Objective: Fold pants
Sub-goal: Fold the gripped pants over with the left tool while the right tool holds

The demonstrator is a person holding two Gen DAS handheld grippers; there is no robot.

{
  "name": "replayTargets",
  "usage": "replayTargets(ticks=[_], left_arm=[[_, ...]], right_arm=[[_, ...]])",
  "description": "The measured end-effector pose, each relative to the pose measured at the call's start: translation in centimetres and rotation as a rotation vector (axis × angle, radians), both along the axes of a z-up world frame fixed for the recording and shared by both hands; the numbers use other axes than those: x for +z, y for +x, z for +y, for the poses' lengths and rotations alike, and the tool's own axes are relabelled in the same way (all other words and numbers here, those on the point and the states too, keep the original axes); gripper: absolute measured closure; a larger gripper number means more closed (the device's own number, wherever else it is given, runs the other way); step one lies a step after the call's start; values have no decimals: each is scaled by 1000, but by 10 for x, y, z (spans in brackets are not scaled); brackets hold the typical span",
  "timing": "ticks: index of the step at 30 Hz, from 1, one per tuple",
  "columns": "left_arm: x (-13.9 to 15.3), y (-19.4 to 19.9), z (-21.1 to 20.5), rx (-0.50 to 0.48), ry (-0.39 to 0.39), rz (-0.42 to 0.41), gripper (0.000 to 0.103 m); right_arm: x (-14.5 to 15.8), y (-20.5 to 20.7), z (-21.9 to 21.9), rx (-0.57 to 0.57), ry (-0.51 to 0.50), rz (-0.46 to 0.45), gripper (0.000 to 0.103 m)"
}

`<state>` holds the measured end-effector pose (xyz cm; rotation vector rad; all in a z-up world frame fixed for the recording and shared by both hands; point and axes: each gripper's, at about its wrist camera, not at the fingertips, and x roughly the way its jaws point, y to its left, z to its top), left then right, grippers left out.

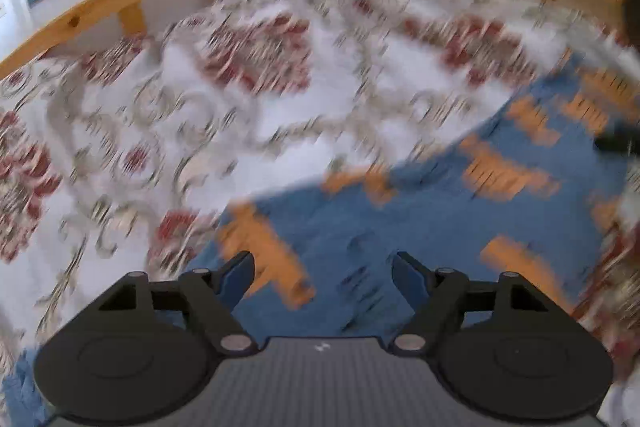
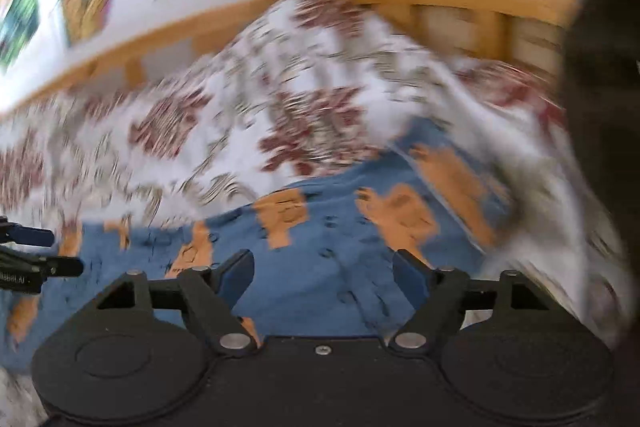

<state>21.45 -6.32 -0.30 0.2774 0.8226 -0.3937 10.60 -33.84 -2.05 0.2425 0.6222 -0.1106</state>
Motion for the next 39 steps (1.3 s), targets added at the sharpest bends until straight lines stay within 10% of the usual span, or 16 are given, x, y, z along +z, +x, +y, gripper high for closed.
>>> replayTargets(ticks=[16, 26, 33, 37, 39], left_arm=[[42, 112, -254, -596, -98, 143, 10], [2, 135, -296, -777, -68, 324, 42], [-12, 153, -303, -778, -130, 378, 45], [-15, 159, -300, -774, -174, 408, 79], [-14, 156, -301, -775, -176, 400, 81]], right_arm=[[-9, -6, -76, -229, 158, -119, 37], [-17, -4, -91, -291, 191, -136, 65], [-19, -4, -91, -294, 173, -139, 70], [-20, -5, -92, -319, 167, -144, 85], [-20, -6, -92, -309, 174, -151, 89]])
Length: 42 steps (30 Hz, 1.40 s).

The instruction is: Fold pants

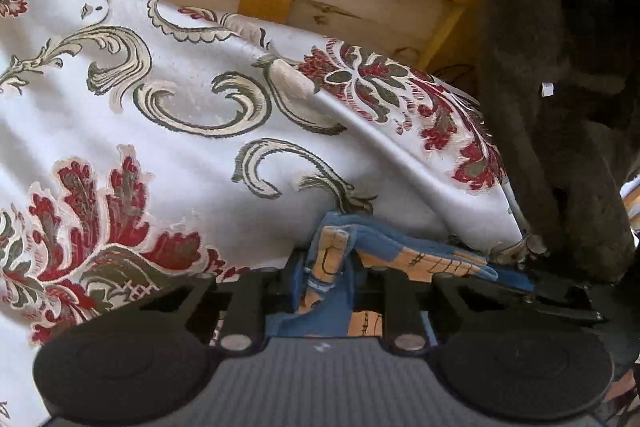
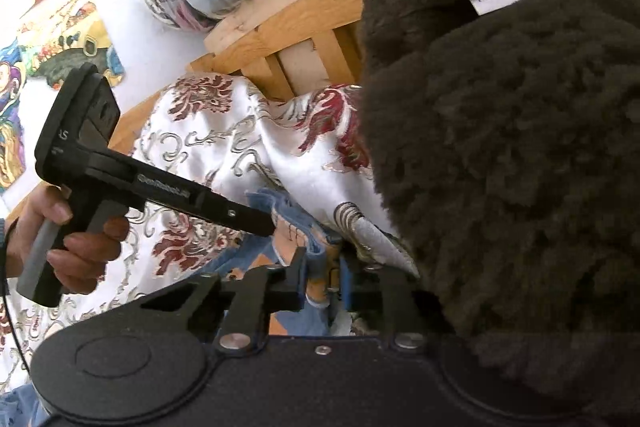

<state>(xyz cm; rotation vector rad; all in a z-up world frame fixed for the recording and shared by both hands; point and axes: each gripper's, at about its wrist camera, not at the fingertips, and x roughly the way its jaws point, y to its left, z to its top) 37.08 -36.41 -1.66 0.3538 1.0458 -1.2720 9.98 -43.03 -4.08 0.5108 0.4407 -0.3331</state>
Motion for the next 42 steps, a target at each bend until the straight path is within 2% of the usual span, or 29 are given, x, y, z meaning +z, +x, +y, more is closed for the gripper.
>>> replayTargets(ticks=[2, 6, 11, 22, 26, 31, 42], left_arm=[[1, -6, 1, -9, -2, -40, 83], [8, -13, 7, 4, -19, -45, 86], [27, -26, 19, 11, -42, -98, 87], [77, -59, 68, 38, -108, -161, 87], [91, -58, 109, 88, -139, -164, 87], [97, -62, 163, 132, -165, -160, 87], [69, -77, 282, 238, -175, -112, 87]], right_arm=[[1, -2, 0, -4, 6, -12, 91], [4, -6, 5, -1, -16, -34, 93], [15, -15, 17, 17, -68, -66, 93], [45, -35, 77, 205, -302, -151, 94], [57, -33, 98, 276, -342, -180, 94], [65, -31, 139, 435, -381, -196, 94], [57, -25, 233, 713, -399, -143, 94]])
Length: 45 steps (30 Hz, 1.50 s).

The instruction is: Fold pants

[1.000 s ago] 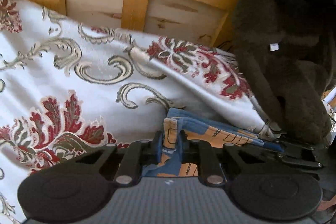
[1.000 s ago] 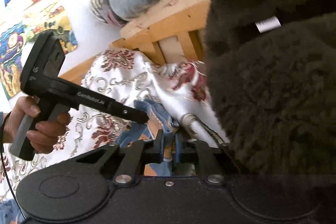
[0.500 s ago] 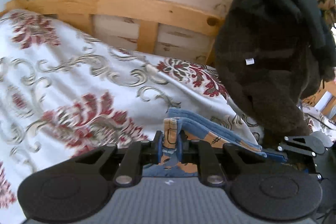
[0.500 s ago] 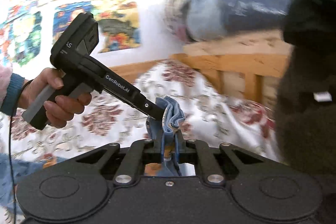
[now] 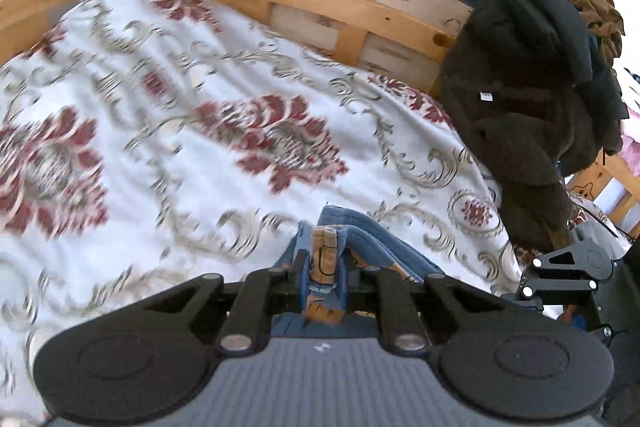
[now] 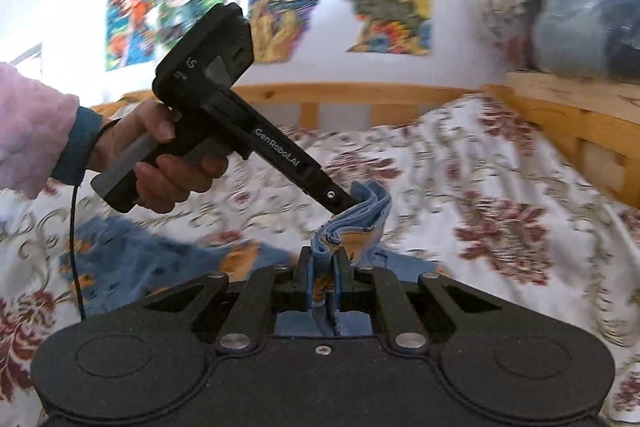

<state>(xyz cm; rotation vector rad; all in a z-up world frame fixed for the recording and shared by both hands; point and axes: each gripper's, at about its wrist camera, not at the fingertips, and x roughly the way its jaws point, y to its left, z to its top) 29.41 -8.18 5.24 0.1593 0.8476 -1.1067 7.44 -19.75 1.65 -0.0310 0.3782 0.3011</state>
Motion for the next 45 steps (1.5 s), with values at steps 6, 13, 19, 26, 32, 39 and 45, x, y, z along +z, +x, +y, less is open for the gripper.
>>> replayTargets(ticks=[6, 13, 19, 26, 32, 39, 45], left_arm=[[-14, -13, 50, 41, -42, 7, 87], [-36, -26, 94, 91, -41, 29, 87], [-55, -29, 118, 137, -40, 78, 87], [-72, -28, 136, 201, 24, 133, 81], [-60, -40, 159, 315, 75, 93, 53], [-31, -70, 178, 478, -67, 93, 26], [-50, -64, 152, 556, -22, 244, 21]], right_arm=[[-5, -1, 41, 110, -34, 43, 94], [-20, 4, 73, 217, -36, 118, 94], [-30, 10, 91, 259, -39, 165, 94], [-42, 10, 106, 277, -108, 209, 94], [-56, 8, 118, 306, -160, 253, 91], [-52, -4, 108, 297, -65, 284, 59], [-43, -10, 90, 154, -126, 232, 58]])
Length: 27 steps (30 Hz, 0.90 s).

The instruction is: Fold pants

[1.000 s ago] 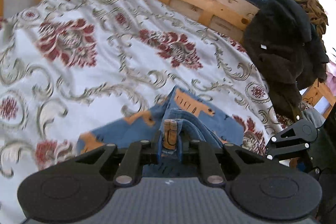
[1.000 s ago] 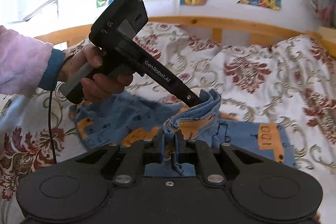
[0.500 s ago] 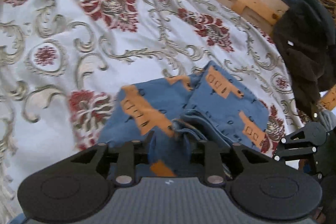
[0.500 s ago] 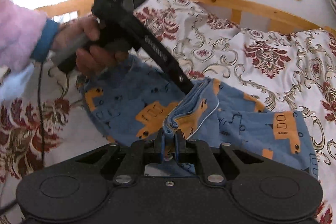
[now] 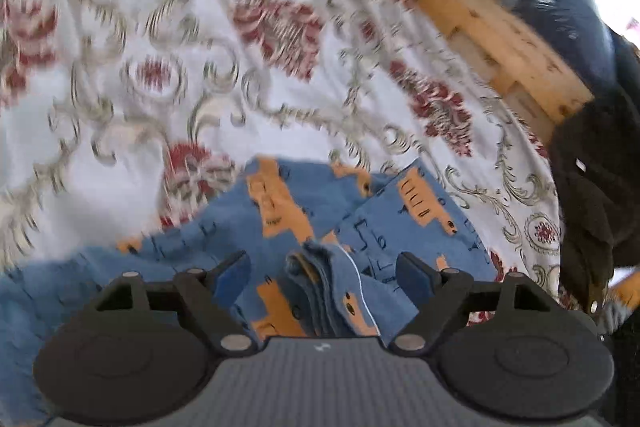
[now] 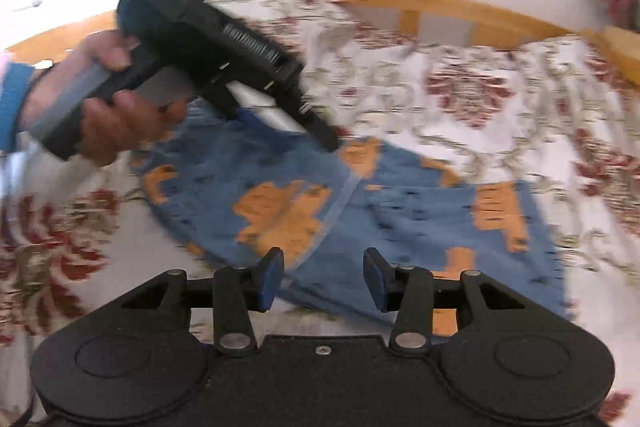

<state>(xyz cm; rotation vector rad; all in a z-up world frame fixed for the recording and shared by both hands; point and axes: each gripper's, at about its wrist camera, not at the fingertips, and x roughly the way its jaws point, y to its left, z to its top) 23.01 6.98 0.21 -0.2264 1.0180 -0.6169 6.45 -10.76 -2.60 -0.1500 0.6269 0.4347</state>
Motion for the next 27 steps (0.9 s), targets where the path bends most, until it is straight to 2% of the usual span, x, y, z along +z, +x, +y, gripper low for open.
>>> replayTargets(ticks=[1, 4, 5, 6, 7, 8, 10, 12, 13, 18, 19, 20, 21, 23, 25, 27], left_arm=[[-5, 5, -3, 22, 2, 46, 24], [-15, 10, 2, 72, -73, 139, 36], [-18, 10, 2, 95, -65, 159, 44], [-20, 10, 1, 113, -36, 162, 50], [-22, 9, -1, 127, 3, 161, 63], [-27, 9, -4, 139, 54, 169, 71], [-33, 7, -7, 150, 86, 188, 78], [-35, 0, -7, 154, 95, 171, 79], [-36, -2, -6, 150, 104, 160, 79], [-28, -11, -7, 147, 122, 121, 71], [-24, -13, -7, 149, 129, 102, 62], [-20, -16, -8, 155, 134, 80, 50], [-17, -20, -9, 163, 139, 61, 47], [-19, -26, -13, 171, 171, 39, 48], [-26, -31, -21, 186, 246, 23, 53], [-30, -38, -26, 187, 285, -22, 52]], right_arm=[[2, 1, -4, -35, -7, -15, 58], [7, 4, -17, -110, -13, -63, 58], [8, 7, -23, -131, -13, -80, 58], [10, 10, -28, -150, -16, -91, 58], [9, 16, -34, -170, -25, -91, 58], [6, 21, -40, -190, -33, -81, 59], [-6, 34, -53, -235, -47, -22, 59], [-22, 46, -66, -241, -59, 84, 59], [-26, 46, -74, -244, -36, 98, 59], [-2, 36, -84, -230, -1, 16, 56], [4, 39, -85, -228, 15, 1, 54], [8, 44, -86, -223, 17, -11, 54], [10, 51, -86, -216, 11, -25, 54], [7, 69, -82, -212, -26, -34, 54], [-11, 86, -82, -212, -99, 13, 56], [-24, 96, -86, -216, -103, 71, 58]])
